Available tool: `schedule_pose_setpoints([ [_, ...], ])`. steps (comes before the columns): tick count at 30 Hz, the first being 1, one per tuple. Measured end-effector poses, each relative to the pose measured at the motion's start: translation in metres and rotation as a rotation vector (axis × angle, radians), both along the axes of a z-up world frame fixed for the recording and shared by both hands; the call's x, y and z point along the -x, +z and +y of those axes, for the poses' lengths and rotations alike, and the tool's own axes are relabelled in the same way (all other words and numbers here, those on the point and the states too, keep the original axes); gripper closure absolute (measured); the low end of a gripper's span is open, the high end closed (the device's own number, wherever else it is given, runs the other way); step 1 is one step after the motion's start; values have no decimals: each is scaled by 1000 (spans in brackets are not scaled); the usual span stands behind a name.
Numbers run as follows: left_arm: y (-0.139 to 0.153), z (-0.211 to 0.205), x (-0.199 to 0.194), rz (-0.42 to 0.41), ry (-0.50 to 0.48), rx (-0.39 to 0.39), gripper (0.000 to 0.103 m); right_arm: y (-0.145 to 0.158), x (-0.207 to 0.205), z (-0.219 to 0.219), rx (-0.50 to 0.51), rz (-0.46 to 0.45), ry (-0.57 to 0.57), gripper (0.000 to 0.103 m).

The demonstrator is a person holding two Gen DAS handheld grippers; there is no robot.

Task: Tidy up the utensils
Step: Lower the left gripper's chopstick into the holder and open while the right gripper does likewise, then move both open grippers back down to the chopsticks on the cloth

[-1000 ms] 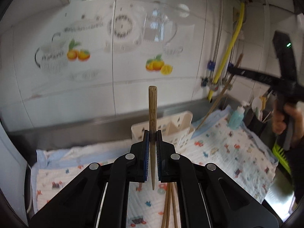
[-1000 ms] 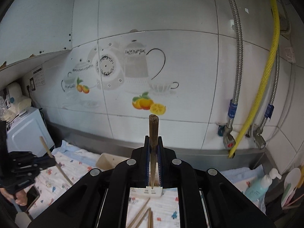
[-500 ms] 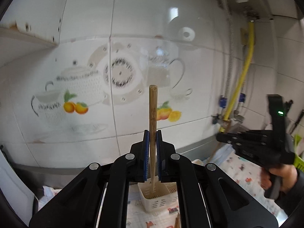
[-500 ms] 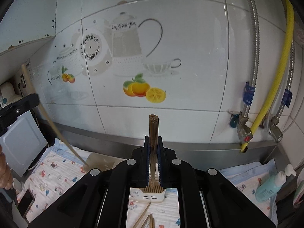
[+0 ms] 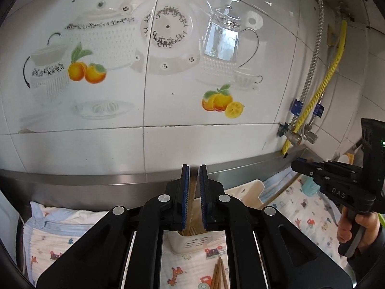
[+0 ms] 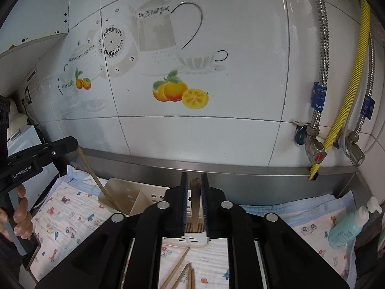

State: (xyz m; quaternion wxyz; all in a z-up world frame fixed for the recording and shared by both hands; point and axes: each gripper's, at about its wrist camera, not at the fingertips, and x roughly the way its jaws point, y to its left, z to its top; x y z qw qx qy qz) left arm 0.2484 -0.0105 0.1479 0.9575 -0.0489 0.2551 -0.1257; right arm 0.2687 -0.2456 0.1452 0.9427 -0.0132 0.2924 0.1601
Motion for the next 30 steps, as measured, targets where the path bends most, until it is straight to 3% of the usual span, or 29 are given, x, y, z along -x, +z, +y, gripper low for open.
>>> schedule_pose_setpoints([
  [7,10,2,26,-27,-12,-18,89,11,26,-8,5,-42,-14,67],
  [9,11,5,40,-42,-7,-18,68,13,40,-10,8,-53,-14,66],
  [14,3,12,74,-50,-7,-18,68,8,76,-17,-1,-65,-14,59],
  [26,-74,18,144,72,-37,-60,68,-45,165,-32,-43,-12,-36,57],
  [28,-94,20,153,113,-43,-57,68,-55,176,-34,-49,2,-41,44],
  [30,-113,21,159,150,-51,-68,68,-65,187,-35,-31,-2,-58,42],
])
